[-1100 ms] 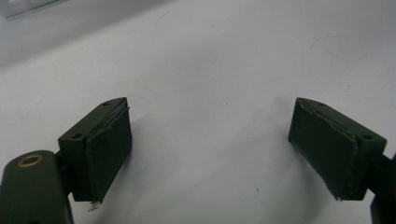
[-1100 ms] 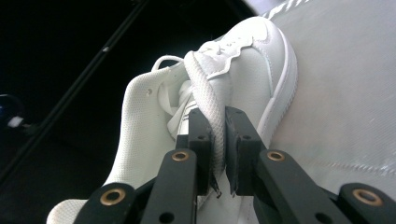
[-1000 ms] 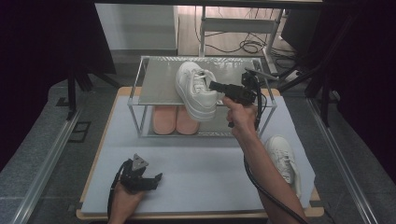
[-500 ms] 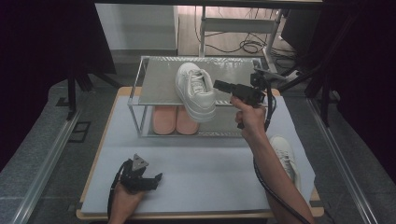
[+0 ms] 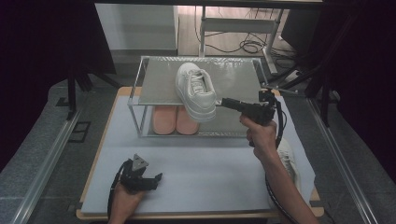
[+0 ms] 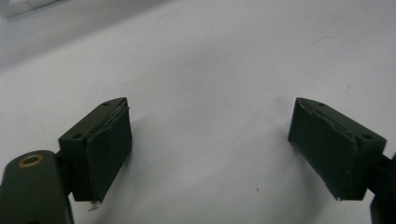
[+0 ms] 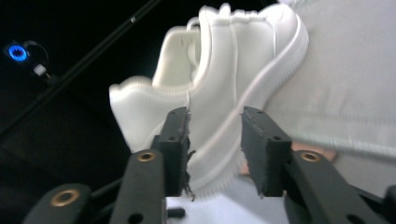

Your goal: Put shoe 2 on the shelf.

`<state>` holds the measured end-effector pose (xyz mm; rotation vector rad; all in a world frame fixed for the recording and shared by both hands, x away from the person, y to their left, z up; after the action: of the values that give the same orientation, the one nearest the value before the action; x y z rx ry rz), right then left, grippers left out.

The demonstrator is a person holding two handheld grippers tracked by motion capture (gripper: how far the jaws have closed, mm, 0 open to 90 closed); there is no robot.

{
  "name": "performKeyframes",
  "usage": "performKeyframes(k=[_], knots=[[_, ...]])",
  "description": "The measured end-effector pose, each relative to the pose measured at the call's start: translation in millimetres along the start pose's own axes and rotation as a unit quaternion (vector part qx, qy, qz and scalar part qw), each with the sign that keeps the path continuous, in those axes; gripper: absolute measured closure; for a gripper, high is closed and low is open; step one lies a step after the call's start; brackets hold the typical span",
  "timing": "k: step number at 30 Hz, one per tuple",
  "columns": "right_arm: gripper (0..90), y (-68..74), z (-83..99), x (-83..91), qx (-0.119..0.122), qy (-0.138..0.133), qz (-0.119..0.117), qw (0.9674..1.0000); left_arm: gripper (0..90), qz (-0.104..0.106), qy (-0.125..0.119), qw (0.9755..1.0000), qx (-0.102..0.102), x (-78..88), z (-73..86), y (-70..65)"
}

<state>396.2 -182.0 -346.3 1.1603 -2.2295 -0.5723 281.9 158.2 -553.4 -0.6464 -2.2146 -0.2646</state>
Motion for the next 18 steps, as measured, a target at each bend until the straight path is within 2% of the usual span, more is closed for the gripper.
performKeyframes(k=[1,3,5,6,7,8,9,10,12,15,18], knots=[[67.5,2.5,9.2,2.0,0.01,0.007,-0.003,0.9999,13.7,0.0,0.0,1.0,0.0,0.0,0.0,0.0],[68.7,4.0,13.6,2.4,0.018,0.01,-0.003,0.9998,13.7,0.0,0.0,1.0,0.0,0.0,0.0,0.0],[73.0,9.5,28.1,2.3,0.042,0.025,0.003,0.9988,13.7,0.0,0.0,1.0,0.0,0.0,0.0,-0.1],[73.0,9.5,28.1,2.3,0.042,0.025,0.003,0.9988,13.7,0.0,0.0,1.0,0.0,0.0,0.0,-0.1],[78.7,12.9,37.0,0.8,0.049,0.033,0.0,0.9983,13.7,0.0,0.0,1.0,0.0,0.0,0.0,-0.1],[78.7,12.9,37.0,0.8,0.049,0.033,0.0,0.9983,13.7,0.0,0.0,1.0,0.0,0.0,0.0,-0.1],[83.2,16.4,43.9,-0.2,0.057,0.038,-0.003,0.9977,13.7,0.0,-0.001,1.0,0.0,0.0,0.0,-0.1],[83.2,16.4,43.9,-0.2,0.057,0.038,-0.003,0.9977,13.7,0.0,0.0,1.0,0.0,0.0,0.0,-0.1],[90.0,21.1,50.1,-2.3,0.07,0.032,-0.002,0.997,13.7,0.0,-0.001,1.0,0.0,-0.1,0.0,-0.1],[90.0,26.3,52.1,-5.9,0.093,0.026,0.009,0.9953,13.7,0.0,-0.001,1.0,0.0,0.0,0.0,-0.1],[90.0,29.4,53.5,-9.9,0.097,0.03,0.009,0.9948,13.7,0.0,-0.001,1.0,0.0,0.0,0.0,-0.2]])
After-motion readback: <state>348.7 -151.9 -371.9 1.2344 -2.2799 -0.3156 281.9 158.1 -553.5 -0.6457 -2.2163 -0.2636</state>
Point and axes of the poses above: each handheld gripper's, and its own axes: x roughly backward along the jaws, z roughly out of its underside, y roughly to its left, the point moved 4 cm from there along -x, roughly forward along the jaws, and after that the axes turned 3 degrees about y, right-handed, at the moved point
